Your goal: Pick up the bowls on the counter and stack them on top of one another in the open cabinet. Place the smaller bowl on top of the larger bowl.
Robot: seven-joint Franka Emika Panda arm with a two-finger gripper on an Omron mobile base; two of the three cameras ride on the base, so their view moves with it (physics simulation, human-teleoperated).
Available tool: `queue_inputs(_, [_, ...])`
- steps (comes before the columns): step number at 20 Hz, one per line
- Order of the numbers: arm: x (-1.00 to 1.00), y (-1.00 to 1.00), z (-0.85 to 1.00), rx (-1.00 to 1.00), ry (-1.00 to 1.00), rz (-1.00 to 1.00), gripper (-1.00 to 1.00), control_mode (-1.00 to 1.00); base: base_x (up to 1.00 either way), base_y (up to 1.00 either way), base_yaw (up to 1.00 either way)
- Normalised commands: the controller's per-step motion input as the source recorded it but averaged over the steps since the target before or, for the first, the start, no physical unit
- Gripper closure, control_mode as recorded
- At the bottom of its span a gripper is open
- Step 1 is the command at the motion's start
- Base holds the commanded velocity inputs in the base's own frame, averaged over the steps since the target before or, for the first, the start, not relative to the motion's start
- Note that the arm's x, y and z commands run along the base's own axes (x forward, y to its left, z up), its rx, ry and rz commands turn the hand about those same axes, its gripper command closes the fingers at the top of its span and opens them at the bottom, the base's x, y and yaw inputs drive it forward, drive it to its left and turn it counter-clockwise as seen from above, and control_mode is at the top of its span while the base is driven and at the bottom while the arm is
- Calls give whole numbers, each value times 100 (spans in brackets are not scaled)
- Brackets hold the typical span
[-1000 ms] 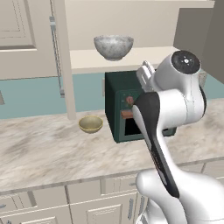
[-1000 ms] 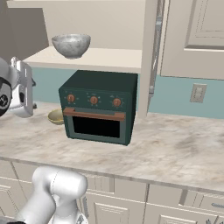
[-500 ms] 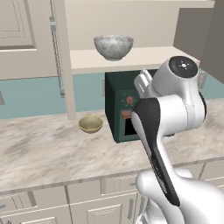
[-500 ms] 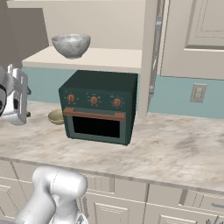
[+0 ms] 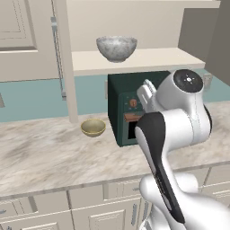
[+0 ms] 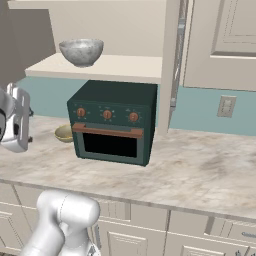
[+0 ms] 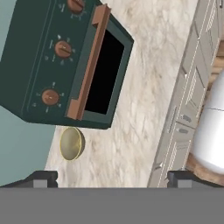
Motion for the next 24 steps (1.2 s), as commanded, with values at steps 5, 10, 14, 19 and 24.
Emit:
queue_inputs(5, [-7,0,-23,3,-8,2,-100,-100,0,0,0])
queue_inputs(10, [-2,0,-20,1,-4,4,-100,-100,0,0,0])
queue_inputs(14, [0,1,-14,1,-2,5,-100,-100,0,0,0])
queue_inputs(19, [0,3,-12,1,-2,4,-100,-100,0,0,0])
queue_inputs(24, [1,3,-8,2,-2,4,-100,-100,0,0,0])
